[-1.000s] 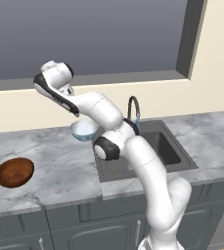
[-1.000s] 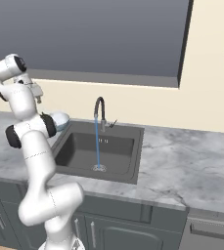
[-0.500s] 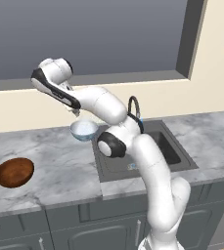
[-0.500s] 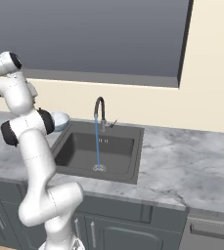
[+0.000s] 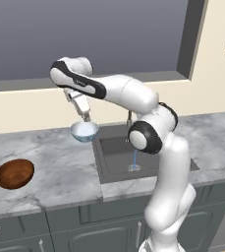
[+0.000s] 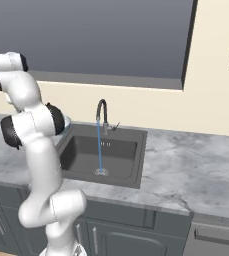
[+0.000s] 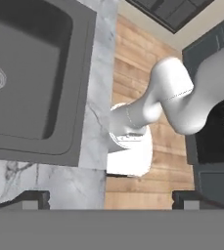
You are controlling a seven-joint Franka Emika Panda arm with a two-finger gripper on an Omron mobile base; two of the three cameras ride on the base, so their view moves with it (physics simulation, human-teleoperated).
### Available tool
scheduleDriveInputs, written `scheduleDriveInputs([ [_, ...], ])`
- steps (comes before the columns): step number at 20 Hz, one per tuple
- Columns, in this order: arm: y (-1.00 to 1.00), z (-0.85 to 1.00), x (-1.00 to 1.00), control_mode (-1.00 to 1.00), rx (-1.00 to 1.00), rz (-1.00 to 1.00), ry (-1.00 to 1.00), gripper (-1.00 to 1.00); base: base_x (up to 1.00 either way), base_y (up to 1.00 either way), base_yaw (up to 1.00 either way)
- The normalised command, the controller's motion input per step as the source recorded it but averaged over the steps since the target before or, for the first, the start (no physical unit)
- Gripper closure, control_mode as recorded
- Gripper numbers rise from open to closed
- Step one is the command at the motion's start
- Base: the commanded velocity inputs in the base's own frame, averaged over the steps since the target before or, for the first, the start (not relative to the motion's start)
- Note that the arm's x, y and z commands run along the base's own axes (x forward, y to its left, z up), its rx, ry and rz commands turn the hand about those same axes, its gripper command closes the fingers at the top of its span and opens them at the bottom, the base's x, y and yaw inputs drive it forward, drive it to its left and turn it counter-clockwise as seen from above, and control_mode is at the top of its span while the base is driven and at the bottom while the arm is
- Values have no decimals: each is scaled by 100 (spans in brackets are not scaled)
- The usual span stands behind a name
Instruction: Rinse each bowl for a few seconds and place them down in the sink or on the counter.
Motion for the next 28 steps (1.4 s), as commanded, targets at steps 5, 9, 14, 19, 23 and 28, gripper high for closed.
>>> scheduleDriveInputs([
  [5,-36,-1,-100,-100,28,0,-5,-100,0,0,0],
  [9,-23,-5,-100,-100,25,0,-13,-100,0,0,0],
  [14,1,-3,-79,-100,15,5,-14,-100,0,0,0],
  [19,21,-3,10,-100,8,9,1,-100,0,0,0],
  [23,34,-10,20,-100,6,21,0,-100,0,0,0],
  [28,35,-1,17,-100,0,24,1,-100,0,0,0],
])
